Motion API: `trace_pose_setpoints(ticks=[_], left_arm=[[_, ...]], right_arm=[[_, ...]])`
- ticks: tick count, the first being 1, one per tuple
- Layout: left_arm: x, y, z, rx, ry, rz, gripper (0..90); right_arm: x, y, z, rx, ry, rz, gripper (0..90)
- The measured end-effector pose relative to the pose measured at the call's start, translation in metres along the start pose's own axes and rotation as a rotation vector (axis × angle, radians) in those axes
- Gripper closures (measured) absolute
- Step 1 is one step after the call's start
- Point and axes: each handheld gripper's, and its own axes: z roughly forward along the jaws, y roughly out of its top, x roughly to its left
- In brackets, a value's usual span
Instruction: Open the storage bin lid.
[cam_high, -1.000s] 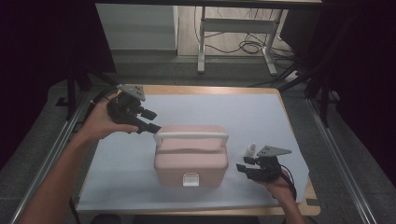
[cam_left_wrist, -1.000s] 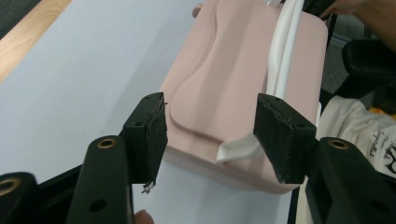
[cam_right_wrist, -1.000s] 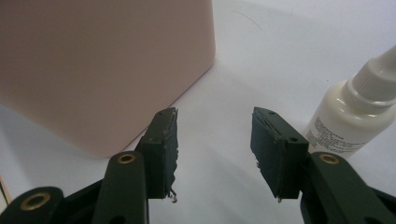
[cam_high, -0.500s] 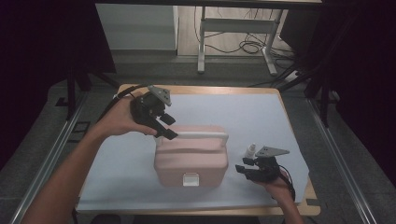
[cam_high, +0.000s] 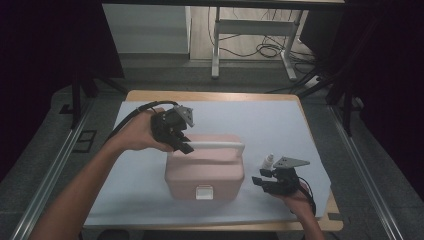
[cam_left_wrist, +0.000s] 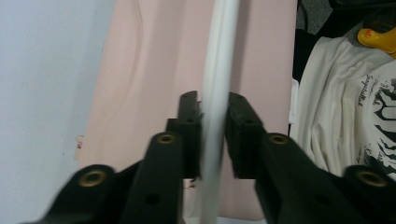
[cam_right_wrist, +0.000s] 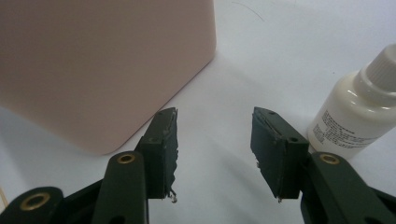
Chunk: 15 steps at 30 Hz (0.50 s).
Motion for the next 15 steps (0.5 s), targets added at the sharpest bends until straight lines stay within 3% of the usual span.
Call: trace_pose_setpoints(ticks=[15], left_arm=[[0.0103,0.0020,-0.0087,-0.024,-0.009,0.013,79.6]], right_arm=[[0.0004,-0.0002,-0.0021,-0.005,0.004,0.002,53.1]])
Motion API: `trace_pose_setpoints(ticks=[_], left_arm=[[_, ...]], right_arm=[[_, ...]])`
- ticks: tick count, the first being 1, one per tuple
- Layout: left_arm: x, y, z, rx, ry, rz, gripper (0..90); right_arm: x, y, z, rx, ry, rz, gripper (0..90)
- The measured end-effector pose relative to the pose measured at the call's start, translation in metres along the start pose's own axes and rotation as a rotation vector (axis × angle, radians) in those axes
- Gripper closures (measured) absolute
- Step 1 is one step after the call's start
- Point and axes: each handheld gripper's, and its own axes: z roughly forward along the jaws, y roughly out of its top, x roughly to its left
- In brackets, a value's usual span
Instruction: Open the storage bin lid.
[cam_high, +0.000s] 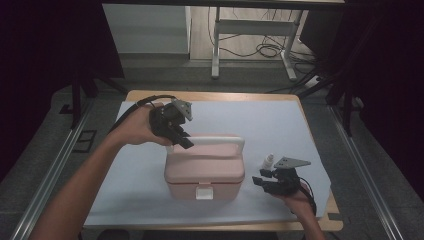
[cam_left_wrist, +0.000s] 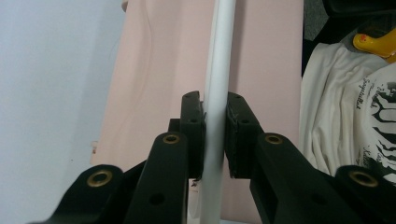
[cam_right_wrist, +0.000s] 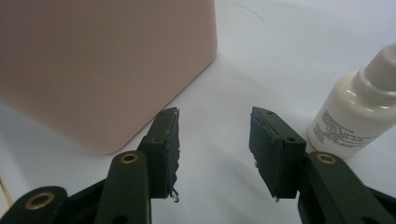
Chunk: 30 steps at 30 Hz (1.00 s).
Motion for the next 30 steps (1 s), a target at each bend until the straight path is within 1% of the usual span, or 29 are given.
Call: trace_pose_setpoints(ticks=[6,12,15,18,21,22,23,24,25,26,27,29,30], left_arm=[[0.006,0.003,-0.006,-0.004,-0.009,0.004,79.5],[0.013,0.003,-0.011,-0.014,-0.017,-0.006,79.2],[0.013,0.003,-0.012,-0.022,-0.022,-0.004,79.1],[0.013,0.003,-0.012,-0.020,-0.021,-0.004,79.2],[0.014,0.003,-0.012,-0.021,-0.023,-0.005,79.1],[0.014,0.003,-0.013,-0.021,-0.024,-0.005,79.1],[0.014,0.003,-0.012,-0.021,-0.024,-0.005,79.1],[0.014,0.003,-0.012,-0.021,-0.024,-0.005,79.1],[0.014,0.003,-0.012,-0.023,-0.024,-0.005,79.1],[0.014,0.003,-0.013,-0.023,-0.026,-0.005,79.2],[0.014,0.003,-0.013,-0.023,-0.026,-0.004,79.2],[0.014,0.003,-0.013,-0.022,-0.028,-0.005,79.2],[0.014,0.003,-0.012,-0.023,-0.028,-0.006,79.2]], right_arm=[[0.000,0.000,-0.001,-0.002,0.004,-0.001,53.5],[0.001,0.001,-0.004,-0.010,0.008,-0.002,54.6],[0.002,0.002,-0.007,-0.019,0.012,0.001,59.2],[0.004,0.005,-0.012,-0.040,0.010,-0.003,66.9],[0.008,0.009,-0.020,-0.081,0.001,-0.004,77.8],[0.011,0.012,-0.025,-0.105,-0.003,-0.012,81.0],[0.013,0.014,-0.028,-0.119,-0.004,-0.017,82.8],[0.018,0.017,-0.033,-0.149,-0.007,-0.022,84.9],[0.019,0.018,-0.035,-0.156,-0.007,-0.030,85.9],[0.025,0.021,-0.040,-0.182,-0.003,-0.048,87.3],[0.030,0.024,-0.044,-0.200,0.007,-0.057,88.1],[0.041,0.030,-0.051,-0.237,0.051,-0.075,89.2],[0.047,0.032,-0.053,-0.249,0.061,-0.088,89.3]])
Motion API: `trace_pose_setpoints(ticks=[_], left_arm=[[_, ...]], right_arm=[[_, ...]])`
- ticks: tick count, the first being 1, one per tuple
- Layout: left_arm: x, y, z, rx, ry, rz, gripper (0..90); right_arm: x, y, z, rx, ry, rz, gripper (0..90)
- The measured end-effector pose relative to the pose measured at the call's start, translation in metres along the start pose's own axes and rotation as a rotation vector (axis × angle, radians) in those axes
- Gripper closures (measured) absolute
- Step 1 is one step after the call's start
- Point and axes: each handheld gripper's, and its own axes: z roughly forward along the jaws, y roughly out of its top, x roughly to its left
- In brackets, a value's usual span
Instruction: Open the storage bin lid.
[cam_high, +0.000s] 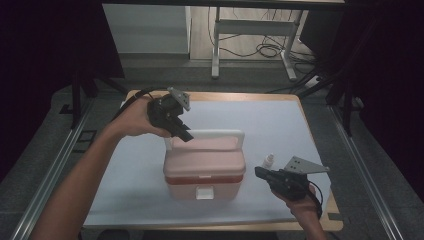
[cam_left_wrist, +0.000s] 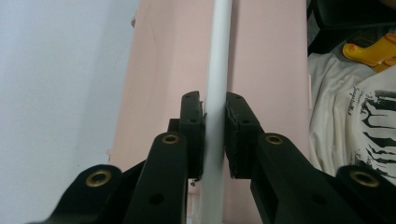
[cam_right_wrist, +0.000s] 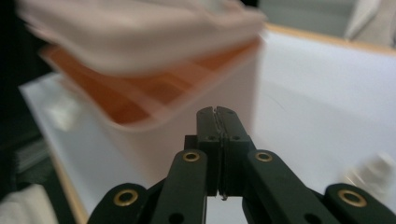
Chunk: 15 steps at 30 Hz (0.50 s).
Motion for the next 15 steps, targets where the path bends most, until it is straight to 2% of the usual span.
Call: trace_pose_setpoints(ticks=[5,8,15], left_arm=[[0.001,0.001,-0.001,-0.002,0.003,-0.004,79.0],[0.000,0.002,-0.001,0.000,0.004,-0.002,78.9],[0.001,0.002,-0.004,-0.012,-0.004,0.000,79.0]], right_arm=[[0.023,0.011,0.004,-0.008,0.048,-0.057,89.4],[0.027,0.011,0.011,0.004,0.069,-0.055,89.4],[0.032,0.009,0.020,0.012,0.079,-0.057,89.3]])
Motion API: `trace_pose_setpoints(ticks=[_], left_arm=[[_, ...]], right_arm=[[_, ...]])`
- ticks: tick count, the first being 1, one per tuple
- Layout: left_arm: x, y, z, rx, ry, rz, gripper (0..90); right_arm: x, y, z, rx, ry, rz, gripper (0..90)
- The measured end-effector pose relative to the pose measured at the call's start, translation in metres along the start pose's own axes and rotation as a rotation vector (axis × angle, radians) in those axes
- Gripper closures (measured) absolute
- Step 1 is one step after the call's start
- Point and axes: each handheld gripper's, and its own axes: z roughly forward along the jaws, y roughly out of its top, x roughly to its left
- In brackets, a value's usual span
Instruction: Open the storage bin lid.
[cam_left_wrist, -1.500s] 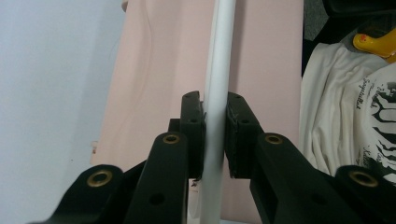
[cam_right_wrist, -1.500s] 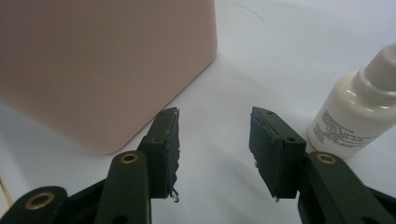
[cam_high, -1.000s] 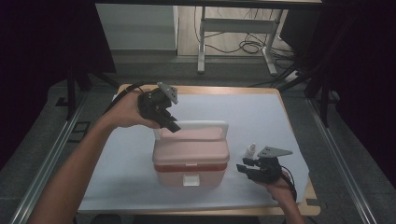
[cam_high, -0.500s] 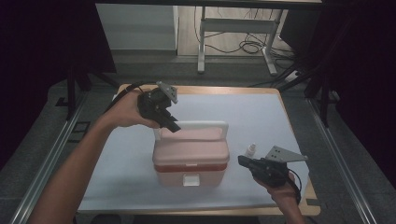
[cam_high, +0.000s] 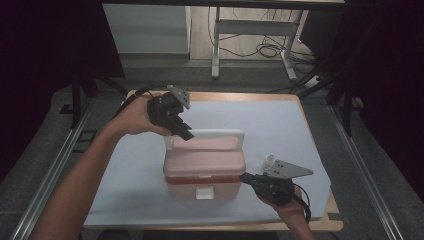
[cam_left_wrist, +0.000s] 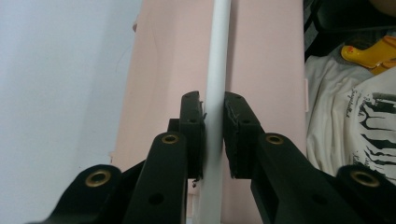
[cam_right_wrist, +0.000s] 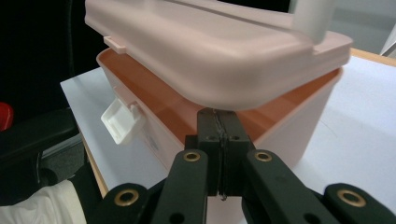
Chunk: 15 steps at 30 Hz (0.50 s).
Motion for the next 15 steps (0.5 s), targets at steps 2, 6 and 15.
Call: trace_pose_setpoints(ticks=[2,6,15], left_arm=[[0.000,0.000,-0.001,-0.008,0.000,-0.001,79.3],[-0.001,0.000,-0.001,-0.010,0.000,-0.005,79.6],[-0.007,-0.003,-0.008,-0.063,0.065,-0.002,62.9]], right_arm=[[0.002,0.000,0.004,0.003,0.000,-0.005,88.9],[0.005,-0.002,0.012,0.001,-0.008,-0.016,88.8],[0.008,-0.001,0.012,-0.012,-0.016,-0.036,89.1]])
